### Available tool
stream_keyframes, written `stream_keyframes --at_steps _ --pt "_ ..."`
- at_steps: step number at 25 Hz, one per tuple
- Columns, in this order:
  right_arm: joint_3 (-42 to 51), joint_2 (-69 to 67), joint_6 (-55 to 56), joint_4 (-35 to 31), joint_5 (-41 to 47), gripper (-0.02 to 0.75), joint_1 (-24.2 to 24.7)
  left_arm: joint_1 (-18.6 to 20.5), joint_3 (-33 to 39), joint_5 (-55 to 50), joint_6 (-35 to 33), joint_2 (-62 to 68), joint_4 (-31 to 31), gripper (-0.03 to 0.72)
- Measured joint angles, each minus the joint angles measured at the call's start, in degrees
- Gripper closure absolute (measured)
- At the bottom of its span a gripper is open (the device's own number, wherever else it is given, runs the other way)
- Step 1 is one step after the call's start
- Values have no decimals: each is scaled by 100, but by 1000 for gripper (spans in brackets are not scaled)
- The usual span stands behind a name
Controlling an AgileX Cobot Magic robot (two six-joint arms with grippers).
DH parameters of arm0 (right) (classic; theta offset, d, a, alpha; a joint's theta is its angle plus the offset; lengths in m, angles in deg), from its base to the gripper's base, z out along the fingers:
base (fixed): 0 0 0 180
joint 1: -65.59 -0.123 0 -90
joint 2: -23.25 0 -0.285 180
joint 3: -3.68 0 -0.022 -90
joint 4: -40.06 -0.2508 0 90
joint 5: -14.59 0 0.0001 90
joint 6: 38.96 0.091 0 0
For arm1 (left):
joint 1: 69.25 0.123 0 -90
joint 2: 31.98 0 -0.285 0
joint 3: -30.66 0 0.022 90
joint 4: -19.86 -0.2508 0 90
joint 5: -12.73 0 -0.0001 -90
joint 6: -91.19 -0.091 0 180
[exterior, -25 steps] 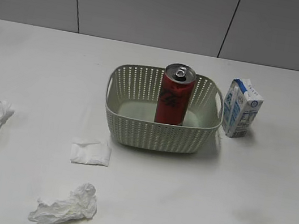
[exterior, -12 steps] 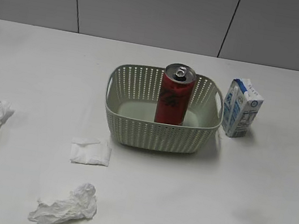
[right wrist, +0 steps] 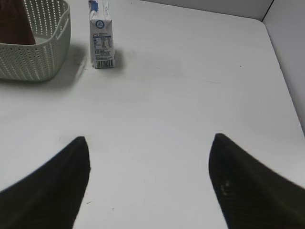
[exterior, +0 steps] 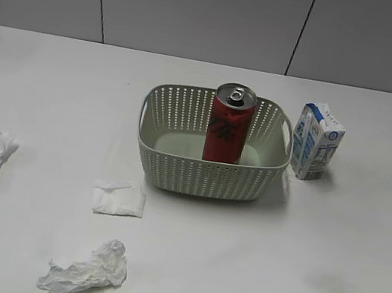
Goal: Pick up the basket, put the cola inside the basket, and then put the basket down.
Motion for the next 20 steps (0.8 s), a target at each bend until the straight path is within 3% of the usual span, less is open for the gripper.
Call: stream_keyframes --at_steps 20 --pt "0 0 0 0 -4 148 0 0 0 16 13 -4 6 134"
